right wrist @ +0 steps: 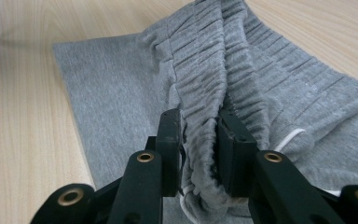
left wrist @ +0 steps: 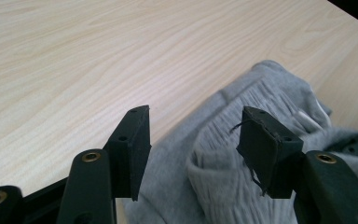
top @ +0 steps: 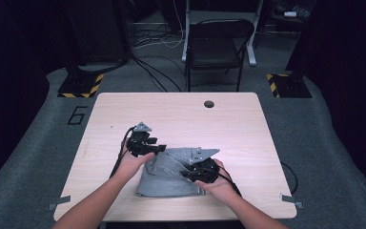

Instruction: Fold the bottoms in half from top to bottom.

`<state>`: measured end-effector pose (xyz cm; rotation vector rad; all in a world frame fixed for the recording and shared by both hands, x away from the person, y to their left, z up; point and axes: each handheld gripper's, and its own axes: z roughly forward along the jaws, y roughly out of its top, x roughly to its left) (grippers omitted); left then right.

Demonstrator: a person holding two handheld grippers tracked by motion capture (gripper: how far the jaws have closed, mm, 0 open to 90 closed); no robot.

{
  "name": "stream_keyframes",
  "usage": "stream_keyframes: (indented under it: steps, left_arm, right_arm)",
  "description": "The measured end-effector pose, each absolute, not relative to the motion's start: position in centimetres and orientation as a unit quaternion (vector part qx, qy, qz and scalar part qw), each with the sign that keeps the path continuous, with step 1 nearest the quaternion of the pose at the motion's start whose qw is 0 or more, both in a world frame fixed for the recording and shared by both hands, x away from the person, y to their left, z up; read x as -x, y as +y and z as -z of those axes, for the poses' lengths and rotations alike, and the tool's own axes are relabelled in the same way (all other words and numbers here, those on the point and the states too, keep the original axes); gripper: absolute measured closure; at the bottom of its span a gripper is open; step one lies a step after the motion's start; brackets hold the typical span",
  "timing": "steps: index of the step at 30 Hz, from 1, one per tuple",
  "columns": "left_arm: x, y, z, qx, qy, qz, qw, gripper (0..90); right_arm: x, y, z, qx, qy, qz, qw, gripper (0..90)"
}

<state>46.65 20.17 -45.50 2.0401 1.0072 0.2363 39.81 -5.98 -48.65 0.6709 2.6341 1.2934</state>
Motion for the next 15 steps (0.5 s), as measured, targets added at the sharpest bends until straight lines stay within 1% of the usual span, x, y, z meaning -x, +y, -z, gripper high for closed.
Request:
stream_keyframes:
  steps: [7,15]
  left_arm:
    - [-47.7,19.7,46.5,-0.819,0.412,-0.085,0.39,44.2]
    - [-46.5,20.3,46.4,-0.82,0.407,-0.061,0.397,45.3]
  right_arm:
    - [-39.7,-6.1,48.7,-0.224,0.872,-0.43,0.062,69.9]
    - [-39.4,-6.2,48.6,-0.225,0.871,-0.432,0.061,67.7]
